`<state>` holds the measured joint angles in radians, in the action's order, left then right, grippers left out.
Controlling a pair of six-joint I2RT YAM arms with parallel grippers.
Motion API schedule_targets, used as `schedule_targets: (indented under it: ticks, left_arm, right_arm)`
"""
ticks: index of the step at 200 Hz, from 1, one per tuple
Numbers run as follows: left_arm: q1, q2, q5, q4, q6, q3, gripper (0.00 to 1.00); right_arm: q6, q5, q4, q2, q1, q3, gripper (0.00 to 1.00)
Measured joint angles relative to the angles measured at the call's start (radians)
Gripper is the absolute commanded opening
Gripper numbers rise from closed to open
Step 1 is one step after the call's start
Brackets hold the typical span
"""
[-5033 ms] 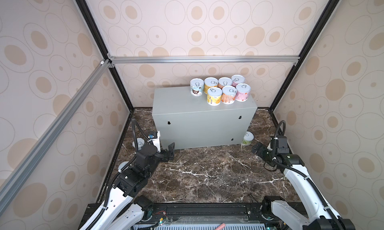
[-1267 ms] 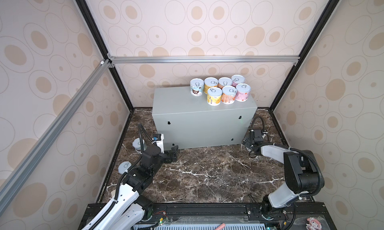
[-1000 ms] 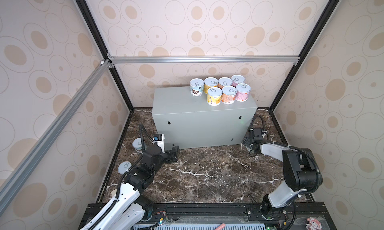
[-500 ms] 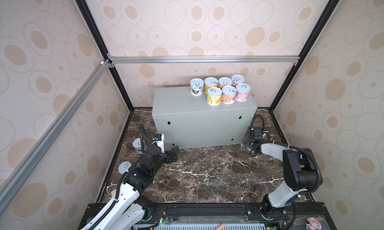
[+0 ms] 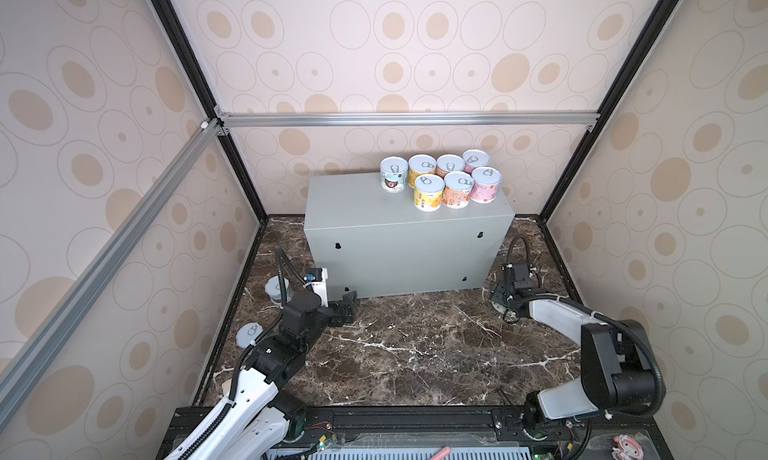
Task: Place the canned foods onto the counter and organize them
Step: 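Lift the green-labelled can off the table with the right gripper, then carry the green-labelled can up toward the cabinet top with the right gripper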
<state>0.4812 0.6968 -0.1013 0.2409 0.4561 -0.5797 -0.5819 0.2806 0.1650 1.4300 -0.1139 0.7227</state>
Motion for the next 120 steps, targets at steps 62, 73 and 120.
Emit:
schedule_targets:
  ticks: [62,73,120]
  left_arm:
    - [-0.002,-0.030,0.003,0.000,0.005,0.007,0.99]
    - [-0.002,-0.035,0.003,0.000,0.008,0.008,0.99]
    - [-0.003,-0.042,0.003,0.000,0.018,0.014,0.99]
  right_arm:
    - [0.031,-0.071,0.088,-0.205,-0.048,-0.006,0.64]
    - [0.039,-0.101,0.106,-0.229,-0.057,-0.005,0.64]
    - [0.093,-0.211,0.219,-0.290,-0.133,0.040,0.64]
